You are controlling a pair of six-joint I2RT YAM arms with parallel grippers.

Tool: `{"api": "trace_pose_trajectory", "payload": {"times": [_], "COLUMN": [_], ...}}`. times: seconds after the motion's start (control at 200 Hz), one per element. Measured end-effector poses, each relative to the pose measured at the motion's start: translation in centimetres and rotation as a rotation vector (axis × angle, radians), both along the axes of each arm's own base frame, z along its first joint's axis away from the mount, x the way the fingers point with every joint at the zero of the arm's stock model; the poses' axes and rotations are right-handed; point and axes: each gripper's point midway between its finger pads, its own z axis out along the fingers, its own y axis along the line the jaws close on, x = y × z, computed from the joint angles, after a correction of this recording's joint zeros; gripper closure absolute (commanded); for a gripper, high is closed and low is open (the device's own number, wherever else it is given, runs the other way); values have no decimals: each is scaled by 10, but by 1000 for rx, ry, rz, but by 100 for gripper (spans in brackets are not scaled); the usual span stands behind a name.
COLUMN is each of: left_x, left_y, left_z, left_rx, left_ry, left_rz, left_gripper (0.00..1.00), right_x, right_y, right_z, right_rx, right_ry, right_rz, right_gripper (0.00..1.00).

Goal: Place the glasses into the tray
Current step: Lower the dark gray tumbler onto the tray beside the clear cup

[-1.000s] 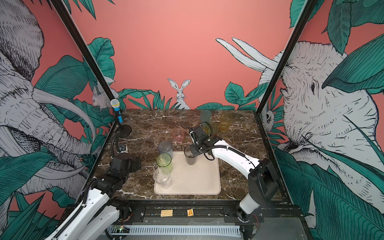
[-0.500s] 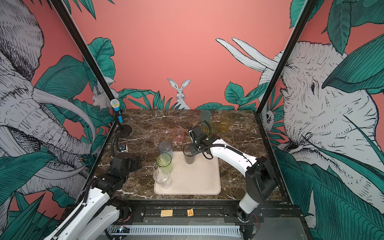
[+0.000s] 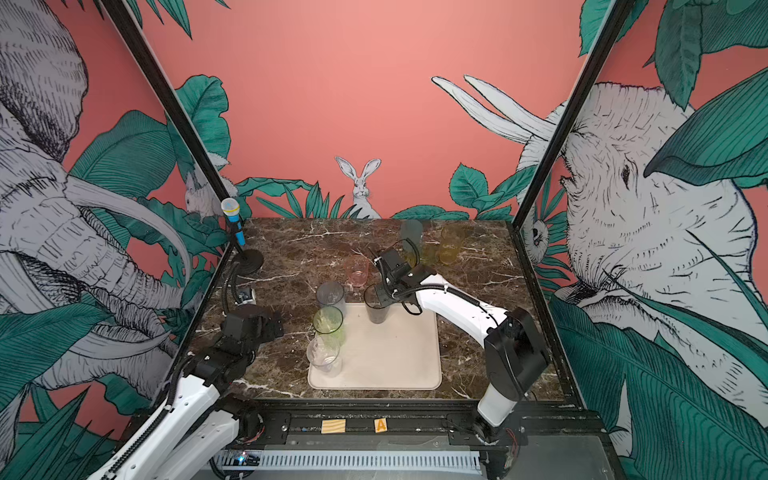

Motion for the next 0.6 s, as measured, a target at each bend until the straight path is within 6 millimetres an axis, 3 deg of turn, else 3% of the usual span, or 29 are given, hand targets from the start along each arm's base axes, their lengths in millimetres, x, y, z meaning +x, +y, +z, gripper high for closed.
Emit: {"api": "trace_pose_trajectory", "payload": {"times": [0.14,0.6], "left_x": [0,2], "left_y": [0,-1], "left_z": [0,2], "left_rx": [-1,-8], "left_ry": [-2,-12], "left_rz": [0,2], "left_gripper": [0,0], "right_x": [0,1], "right_y": [0,1], "right_z": [0,1], "right_rx": [1,5], "right_ry": [1,11], "right_rz": [-4,-14], "right_gripper": [80,54]}}
